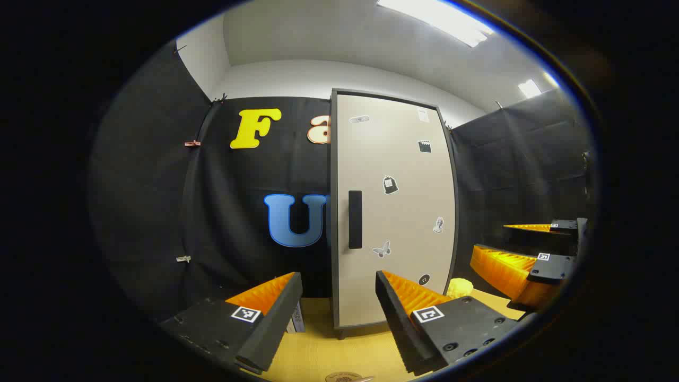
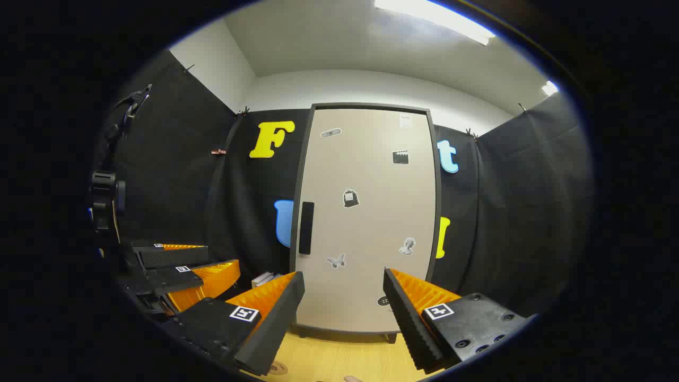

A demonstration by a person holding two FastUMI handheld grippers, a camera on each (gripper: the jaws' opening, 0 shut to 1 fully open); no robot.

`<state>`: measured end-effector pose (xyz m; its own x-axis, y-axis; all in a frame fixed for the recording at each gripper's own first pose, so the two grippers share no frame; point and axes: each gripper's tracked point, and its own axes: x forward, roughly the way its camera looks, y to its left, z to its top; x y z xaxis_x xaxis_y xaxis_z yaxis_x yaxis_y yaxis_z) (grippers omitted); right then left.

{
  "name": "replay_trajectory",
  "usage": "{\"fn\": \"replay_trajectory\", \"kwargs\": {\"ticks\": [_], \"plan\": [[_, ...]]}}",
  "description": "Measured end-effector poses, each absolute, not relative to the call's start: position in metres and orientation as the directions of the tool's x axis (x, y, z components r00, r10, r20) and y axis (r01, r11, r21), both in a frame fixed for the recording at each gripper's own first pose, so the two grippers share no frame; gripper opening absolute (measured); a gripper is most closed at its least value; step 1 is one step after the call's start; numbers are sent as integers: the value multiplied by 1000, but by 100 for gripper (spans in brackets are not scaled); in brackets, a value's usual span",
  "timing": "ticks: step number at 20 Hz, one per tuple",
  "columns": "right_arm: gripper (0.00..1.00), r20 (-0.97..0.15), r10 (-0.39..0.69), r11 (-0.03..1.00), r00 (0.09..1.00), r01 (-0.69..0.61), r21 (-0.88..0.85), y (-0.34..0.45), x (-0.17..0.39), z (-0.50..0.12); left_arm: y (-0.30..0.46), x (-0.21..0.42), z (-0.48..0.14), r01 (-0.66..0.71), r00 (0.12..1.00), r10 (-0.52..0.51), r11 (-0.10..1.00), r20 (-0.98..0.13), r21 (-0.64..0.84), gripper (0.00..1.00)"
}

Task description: Open the cabinet door with the right hand, grasp the bottle in the cabinet with the left hand and place it on the coaster, then close the cabinet door with the right hand.

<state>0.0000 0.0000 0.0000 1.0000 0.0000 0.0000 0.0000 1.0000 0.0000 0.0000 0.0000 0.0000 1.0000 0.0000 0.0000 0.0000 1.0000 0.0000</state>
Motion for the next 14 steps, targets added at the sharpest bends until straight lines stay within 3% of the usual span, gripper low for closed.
{"fn": "replay_trajectory", "kwargs": {"ticks": [14], "plan": [[96, 29, -24, 1000, 999, 24, 6, -3, -1, 8, -8, -3, -2, 43, 999, -43, 999, 3, -19, 89]]}}
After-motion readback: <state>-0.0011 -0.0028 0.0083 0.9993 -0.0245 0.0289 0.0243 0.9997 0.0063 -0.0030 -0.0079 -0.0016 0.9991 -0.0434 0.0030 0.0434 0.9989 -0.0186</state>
